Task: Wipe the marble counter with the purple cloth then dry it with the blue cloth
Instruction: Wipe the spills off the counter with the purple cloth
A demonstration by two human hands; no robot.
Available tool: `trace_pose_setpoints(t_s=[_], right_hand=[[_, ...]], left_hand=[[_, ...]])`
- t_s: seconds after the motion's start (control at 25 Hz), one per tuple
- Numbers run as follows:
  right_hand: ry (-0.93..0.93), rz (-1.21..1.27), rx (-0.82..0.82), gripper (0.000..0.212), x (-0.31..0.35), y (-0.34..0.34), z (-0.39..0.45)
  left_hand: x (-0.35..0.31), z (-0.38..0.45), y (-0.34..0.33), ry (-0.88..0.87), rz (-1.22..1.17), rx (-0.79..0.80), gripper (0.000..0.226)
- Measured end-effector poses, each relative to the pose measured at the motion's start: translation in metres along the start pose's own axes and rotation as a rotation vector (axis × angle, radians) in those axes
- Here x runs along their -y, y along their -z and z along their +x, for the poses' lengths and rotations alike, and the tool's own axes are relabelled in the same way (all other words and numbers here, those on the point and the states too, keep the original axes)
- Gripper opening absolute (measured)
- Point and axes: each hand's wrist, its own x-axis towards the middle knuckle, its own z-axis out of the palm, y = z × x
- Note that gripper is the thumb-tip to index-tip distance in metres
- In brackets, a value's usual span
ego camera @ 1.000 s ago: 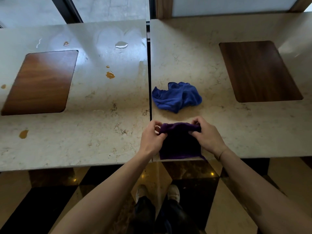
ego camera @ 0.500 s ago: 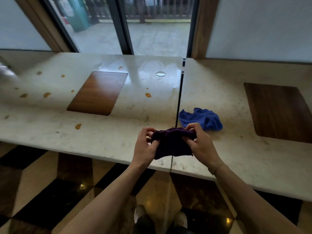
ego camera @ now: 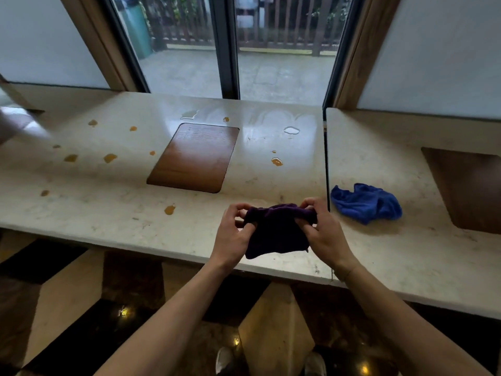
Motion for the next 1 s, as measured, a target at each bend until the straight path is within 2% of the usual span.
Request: trace_pose_setpoints(t_s=[0.24,0.52,1.0], right_hand=[[-0.129,-0.041,-0.128,0.020,0.007,-0.010,-0.028],[-0.186,-0.063,-0.143,0.020,-0.014,0.005,-0.036],[-0.460,-0.197,-0.061,0.017,-0.089,-0.003,-0.011]], left_hand=[[0.010,0.011,0.008,-0.014,-0.017,0.184,0.022],[0.020,0.013,-0.021,0.021,-0.014,0.235,0.018],[0.073,0.045,-0.086,0.330,0.061,0.283,0.021]])
